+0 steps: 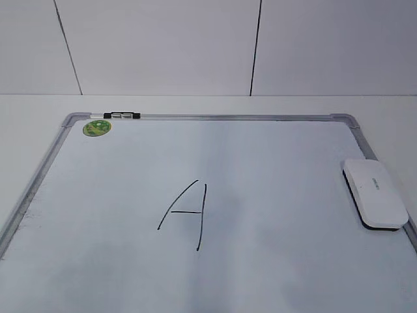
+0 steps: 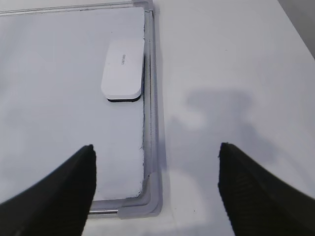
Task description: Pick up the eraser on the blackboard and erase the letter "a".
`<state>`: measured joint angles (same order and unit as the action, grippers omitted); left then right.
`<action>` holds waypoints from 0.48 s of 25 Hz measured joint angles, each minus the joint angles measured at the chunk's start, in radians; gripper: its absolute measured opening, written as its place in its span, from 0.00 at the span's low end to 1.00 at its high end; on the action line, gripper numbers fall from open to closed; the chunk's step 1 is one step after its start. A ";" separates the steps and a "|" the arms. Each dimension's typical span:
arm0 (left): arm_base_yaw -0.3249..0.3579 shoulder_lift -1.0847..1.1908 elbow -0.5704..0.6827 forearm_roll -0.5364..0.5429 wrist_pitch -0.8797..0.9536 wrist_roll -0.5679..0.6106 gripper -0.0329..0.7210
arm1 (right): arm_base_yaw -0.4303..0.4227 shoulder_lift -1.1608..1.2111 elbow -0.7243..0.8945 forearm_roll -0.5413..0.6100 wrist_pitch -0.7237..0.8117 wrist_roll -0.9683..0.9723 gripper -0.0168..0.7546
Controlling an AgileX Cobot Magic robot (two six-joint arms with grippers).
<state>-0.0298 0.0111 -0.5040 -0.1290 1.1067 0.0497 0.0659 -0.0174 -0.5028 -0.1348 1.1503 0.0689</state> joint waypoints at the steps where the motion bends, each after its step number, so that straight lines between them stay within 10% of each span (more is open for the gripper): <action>1: 0.011 0.000 0.000 0.000 0.000 0.000 0.36 | -0.006 0.000 0.000 0.000 -0.001 0.000 0.79; 12: 0.041 0.000 0.000 0.000 0.000 0.000 0.36 | -0.030 0.000 0.000 0.000 -0.001 0.000 0.79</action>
<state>0.0108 0.0111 -0.5040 -0.1290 1.1067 0.0497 0.0363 -0.0174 -0.5028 -0.1348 1.1489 0.0689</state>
